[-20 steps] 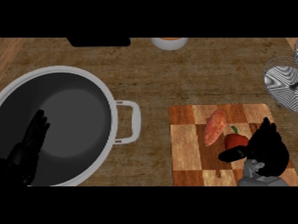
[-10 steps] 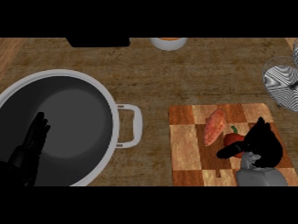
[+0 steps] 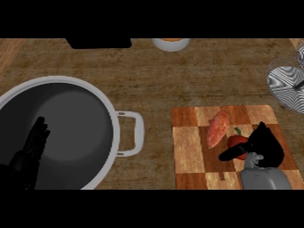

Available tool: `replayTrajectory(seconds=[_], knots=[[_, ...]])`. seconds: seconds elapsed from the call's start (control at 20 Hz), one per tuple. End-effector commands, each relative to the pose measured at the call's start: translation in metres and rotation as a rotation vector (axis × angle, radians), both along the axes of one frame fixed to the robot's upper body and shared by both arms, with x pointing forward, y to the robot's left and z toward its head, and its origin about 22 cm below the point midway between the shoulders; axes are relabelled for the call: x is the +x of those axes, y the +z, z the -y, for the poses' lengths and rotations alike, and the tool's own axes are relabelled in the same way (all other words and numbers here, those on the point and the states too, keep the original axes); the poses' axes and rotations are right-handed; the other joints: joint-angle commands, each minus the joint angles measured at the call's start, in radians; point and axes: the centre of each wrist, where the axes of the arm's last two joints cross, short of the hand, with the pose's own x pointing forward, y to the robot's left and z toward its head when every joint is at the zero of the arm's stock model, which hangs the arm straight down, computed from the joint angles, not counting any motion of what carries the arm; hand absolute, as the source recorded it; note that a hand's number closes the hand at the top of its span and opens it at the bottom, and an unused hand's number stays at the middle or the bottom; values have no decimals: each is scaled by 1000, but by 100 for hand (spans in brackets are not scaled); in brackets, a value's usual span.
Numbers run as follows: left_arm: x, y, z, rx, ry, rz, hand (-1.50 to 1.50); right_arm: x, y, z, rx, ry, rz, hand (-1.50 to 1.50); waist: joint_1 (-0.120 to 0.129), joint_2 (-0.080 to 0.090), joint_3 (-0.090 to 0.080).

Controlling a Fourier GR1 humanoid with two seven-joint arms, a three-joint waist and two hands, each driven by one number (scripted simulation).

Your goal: Pick the bell pepper from the cutting board and place it in the tiered basket

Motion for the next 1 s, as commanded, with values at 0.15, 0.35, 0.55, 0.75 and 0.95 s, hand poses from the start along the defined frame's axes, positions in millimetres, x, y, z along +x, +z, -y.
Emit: replayTrajectory(seconds=[0.15, 0.35, 0.55, 0.75, 0.95], knots=[[7, -32, 25, -68, -31, -106, 0, 4, -5, -5, 3, -148, -95, 150, -14, 20, -29], [-6, -47, 45, -47, -34, -98, 0, 11, -8, -5, -15, -115, -93, 150, -4, 21, -29], [2, -47, 24, -42, -54, -79, 0, 4, -33, -10, -51, -55, -90, 150, 2, 20, -29], [13, -40, 32, -71, -44, -88, 0, 22, -21, -7, -153, -4, -59, 150, 2, 21, -28], [-5, -38, 14, -67, 11, -113, 0, -37, -30, 109, -126, 303, -66, 150, -49, 17, -25]])
